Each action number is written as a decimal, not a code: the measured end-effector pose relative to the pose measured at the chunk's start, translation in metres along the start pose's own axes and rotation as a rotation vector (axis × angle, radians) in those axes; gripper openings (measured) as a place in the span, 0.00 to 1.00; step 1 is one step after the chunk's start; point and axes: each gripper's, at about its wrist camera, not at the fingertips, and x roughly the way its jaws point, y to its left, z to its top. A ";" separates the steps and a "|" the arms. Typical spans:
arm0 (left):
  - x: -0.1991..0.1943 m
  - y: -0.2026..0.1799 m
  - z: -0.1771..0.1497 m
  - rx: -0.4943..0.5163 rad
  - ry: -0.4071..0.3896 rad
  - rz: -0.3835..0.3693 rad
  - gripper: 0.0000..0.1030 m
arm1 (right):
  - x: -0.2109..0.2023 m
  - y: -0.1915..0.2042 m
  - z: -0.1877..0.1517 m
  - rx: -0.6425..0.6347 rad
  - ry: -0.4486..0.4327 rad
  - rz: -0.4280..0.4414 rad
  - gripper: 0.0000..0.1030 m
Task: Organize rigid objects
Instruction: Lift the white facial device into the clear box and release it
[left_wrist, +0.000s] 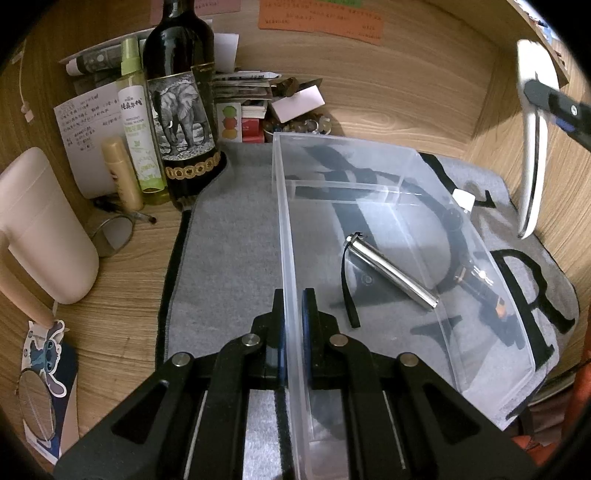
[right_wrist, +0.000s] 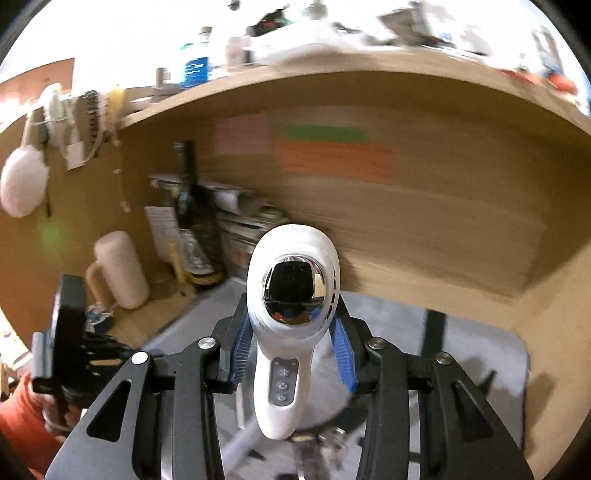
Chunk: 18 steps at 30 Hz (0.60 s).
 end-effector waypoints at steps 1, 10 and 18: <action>0.000 0.000 0.000 0.000 0.000 0.000 0.06 | 0.004 0.007 0.001 -0.008 0.003 0.020 0.35; -0.001 0.000 0.000 -0.001 -0.001 0.001 0.06 | 0.063 0.054 -0.026 -0.101 0.173 0.143 0.35; -0.002 -0.003 0.000 -0.001 0.004 0.008 0.06 | 0.105 0.063 -0.054 -0.131 0.354 0.170 0.35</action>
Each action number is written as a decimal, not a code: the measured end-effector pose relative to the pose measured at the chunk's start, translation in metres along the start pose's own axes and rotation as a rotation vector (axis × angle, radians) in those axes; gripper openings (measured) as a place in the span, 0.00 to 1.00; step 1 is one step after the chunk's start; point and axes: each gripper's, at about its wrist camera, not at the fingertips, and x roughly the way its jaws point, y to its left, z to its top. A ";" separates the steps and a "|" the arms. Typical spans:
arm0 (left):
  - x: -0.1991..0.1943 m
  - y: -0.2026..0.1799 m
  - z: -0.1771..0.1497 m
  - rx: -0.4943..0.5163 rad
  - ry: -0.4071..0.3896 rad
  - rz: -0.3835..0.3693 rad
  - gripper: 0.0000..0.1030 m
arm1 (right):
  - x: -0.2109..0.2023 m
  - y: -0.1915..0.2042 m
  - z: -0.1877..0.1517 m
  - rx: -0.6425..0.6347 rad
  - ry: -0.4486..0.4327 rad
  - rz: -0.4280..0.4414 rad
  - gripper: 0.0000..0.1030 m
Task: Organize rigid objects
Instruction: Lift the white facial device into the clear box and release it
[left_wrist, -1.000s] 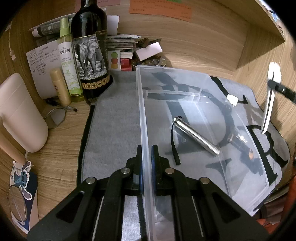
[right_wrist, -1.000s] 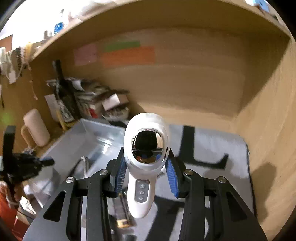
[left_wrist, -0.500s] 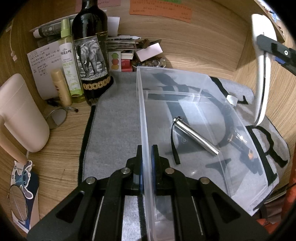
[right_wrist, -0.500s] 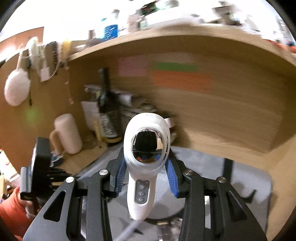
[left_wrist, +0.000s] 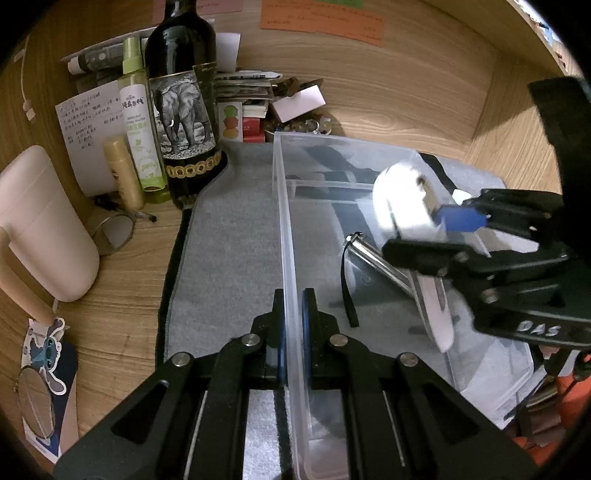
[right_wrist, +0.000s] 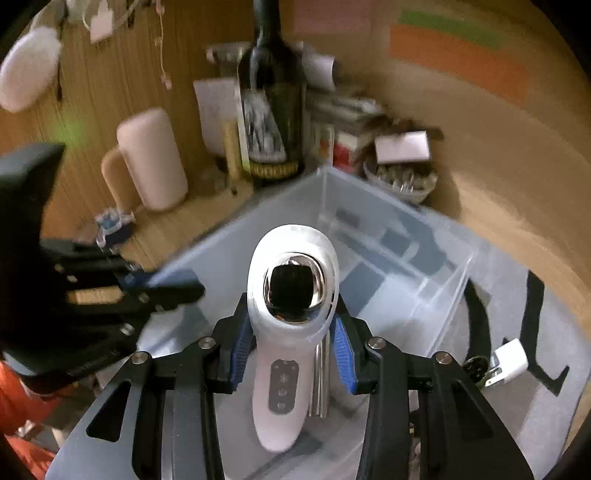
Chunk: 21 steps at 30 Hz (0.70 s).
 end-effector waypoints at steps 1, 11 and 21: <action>0.000 0.000 0.000 0.002 0.000 0.002 0.06 | 0.003 -0.002 -0.001 -0.003 0.015 -0.002 0.35; 0.004 0.000 0.000 -0.004 0.008 -0.002 0.06 | 0.015 -0.008 -0.004 -0.002 0.084 -0.025 0.36; 0.005 0.001 0.000 -0.004 0.008 -0.004 0.06 | 0.007 -0.011 -0.003 0.007 0.054 -0.035 0.40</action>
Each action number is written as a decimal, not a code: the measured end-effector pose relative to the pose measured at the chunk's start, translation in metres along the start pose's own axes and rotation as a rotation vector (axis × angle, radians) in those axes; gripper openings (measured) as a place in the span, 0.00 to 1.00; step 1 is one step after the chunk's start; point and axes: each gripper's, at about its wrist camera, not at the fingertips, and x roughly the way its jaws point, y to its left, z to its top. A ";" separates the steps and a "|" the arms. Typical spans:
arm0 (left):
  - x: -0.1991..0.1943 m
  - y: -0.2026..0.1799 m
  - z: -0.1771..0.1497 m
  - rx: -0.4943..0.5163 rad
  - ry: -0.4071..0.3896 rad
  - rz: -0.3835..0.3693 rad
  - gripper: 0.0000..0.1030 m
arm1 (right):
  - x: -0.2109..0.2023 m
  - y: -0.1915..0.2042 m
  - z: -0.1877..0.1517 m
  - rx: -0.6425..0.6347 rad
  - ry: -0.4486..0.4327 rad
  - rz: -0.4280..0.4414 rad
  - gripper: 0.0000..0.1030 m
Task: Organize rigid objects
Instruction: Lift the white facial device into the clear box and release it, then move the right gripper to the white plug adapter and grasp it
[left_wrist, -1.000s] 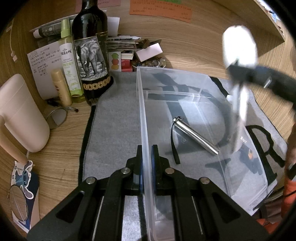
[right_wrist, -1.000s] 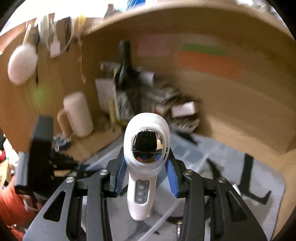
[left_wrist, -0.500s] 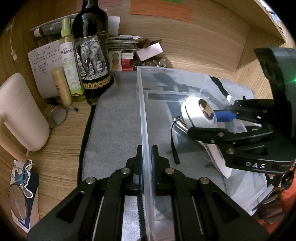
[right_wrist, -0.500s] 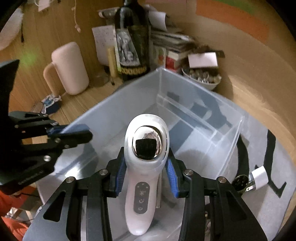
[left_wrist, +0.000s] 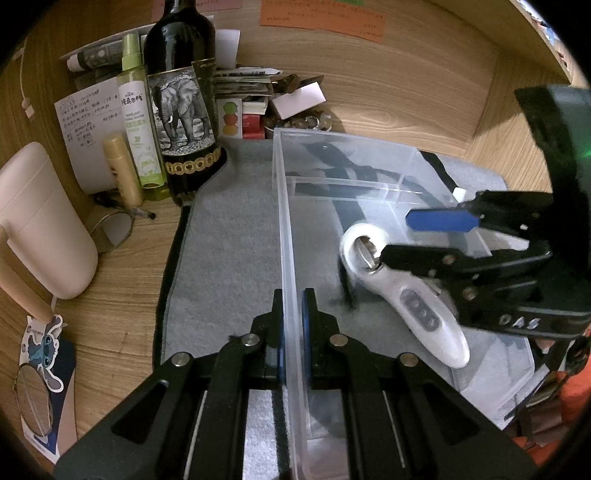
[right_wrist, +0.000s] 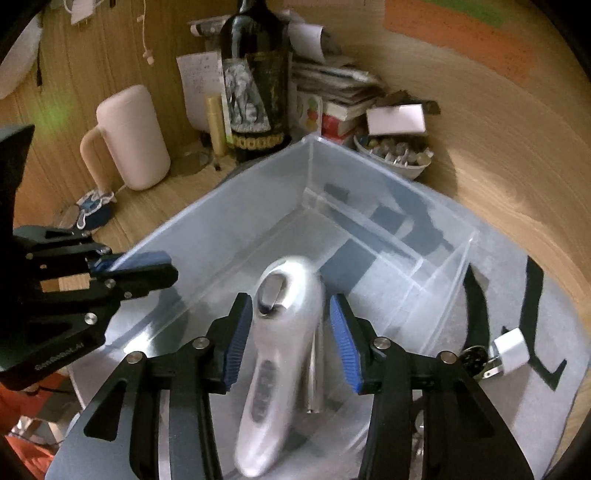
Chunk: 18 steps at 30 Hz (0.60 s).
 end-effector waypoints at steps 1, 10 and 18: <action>0.000 0.000 0.000 0.001 0.000 0.002 0.06 | -0.003 0.000 0.001 0.000 -0.010 -0.003 0.40; 0.000 -0.001 -0.001 0.001 0.000 0.002 0.06 | -0.033 -0.014 0.002 0.023 -0.096 -0.066 0.53; 0.000 -0.001 0.000 0.002 0.001 0.003 0.06 | -0.065 -0.038 0.002 0.062 -0.182 -0.140 0.64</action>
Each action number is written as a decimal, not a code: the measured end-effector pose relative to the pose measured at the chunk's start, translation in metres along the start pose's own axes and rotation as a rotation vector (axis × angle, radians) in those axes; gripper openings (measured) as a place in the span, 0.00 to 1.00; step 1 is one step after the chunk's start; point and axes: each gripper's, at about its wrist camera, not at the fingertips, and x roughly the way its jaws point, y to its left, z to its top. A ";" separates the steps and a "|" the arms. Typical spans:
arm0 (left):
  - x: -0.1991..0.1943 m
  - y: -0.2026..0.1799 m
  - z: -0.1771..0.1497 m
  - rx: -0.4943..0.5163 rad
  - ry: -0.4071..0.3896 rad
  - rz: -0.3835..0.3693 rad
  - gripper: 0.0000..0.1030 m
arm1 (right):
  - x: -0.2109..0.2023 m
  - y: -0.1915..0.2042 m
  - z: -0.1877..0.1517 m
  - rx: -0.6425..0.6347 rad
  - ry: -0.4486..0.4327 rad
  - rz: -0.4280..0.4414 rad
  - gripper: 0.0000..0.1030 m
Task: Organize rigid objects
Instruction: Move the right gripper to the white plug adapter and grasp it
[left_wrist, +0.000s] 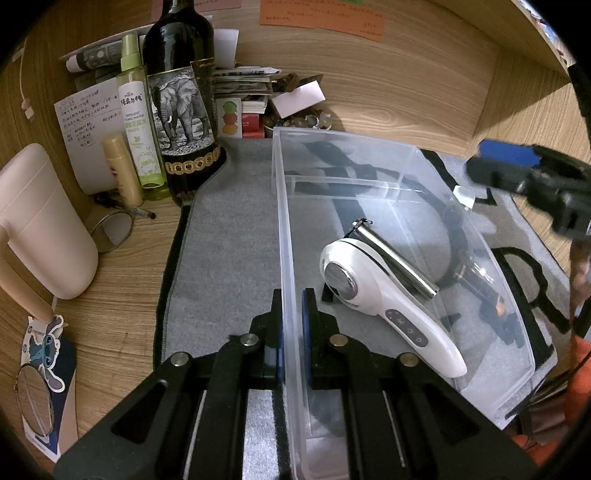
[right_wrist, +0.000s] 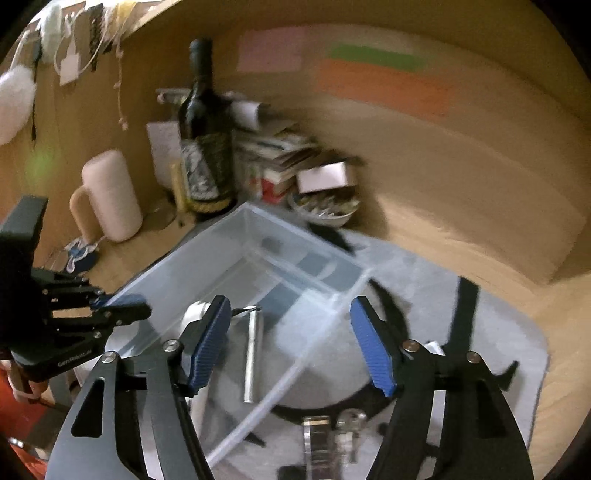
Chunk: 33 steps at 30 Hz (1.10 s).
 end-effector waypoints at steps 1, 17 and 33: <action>0.000 0.000 0.000 0.000 0.000 0.000 0.06 | -0.005 -0.007 0.001 0.009 -0.014 -0.015 0.65; 0.000 -0.002 -0.002 0.005 0.002 0.004 0.06 | 0.025 -0.120 -0.040 0.248 0.098 -0.181 0.69; 0.002 -0.002 -0.004 -0.004 0.018 0.013 0.06 | 0.078 -0.136 -0.067 0.331 0.233 -0.104 0.43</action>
